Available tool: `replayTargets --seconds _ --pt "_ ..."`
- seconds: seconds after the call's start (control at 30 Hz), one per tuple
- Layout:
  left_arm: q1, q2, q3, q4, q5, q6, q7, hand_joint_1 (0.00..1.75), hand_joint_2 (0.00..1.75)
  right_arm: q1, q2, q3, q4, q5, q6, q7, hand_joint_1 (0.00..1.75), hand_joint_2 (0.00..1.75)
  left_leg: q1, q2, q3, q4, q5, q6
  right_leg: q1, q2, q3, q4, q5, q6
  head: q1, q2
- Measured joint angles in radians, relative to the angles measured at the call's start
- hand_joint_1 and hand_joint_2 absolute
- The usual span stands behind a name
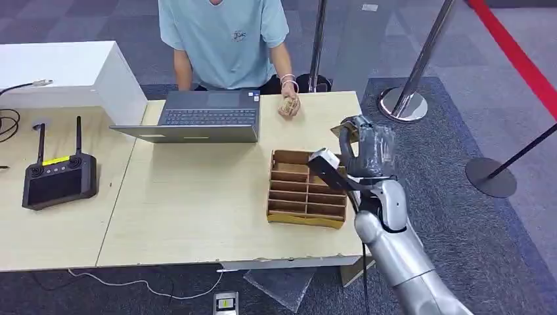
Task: Pass the card to the sensor for recognition and then transmit it.
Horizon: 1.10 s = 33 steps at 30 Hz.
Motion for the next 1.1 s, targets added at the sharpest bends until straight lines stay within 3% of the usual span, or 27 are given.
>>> replayTargets --seconds 0.47,1.1 --pt "0.016 0.002 0.000 0.000 0.024 0.012 -0.008 0.00 1.75 0.115 -0.108 -0.164 -0.128 -0.023 0.000 0.053 1.75 1.75 0.000 0.000 -0.001 0.000 0.000 0.000 0.000 0.000 -0.001 0.000 0.000 0.000 0.000 0.000" --pt "0.019 0.002 0.000 0.000 0.034 0.021 -0.010 0.00 1.75 0.194 -0.105 -0.288 -0.066 -0.075 0.005 0.013 1.75 1.75 0.000 0.000 -0.002 0.000 -0.001 0.000 0.000 0.000 -0.001 0.000 0.000 0.000 0.000 0.000"
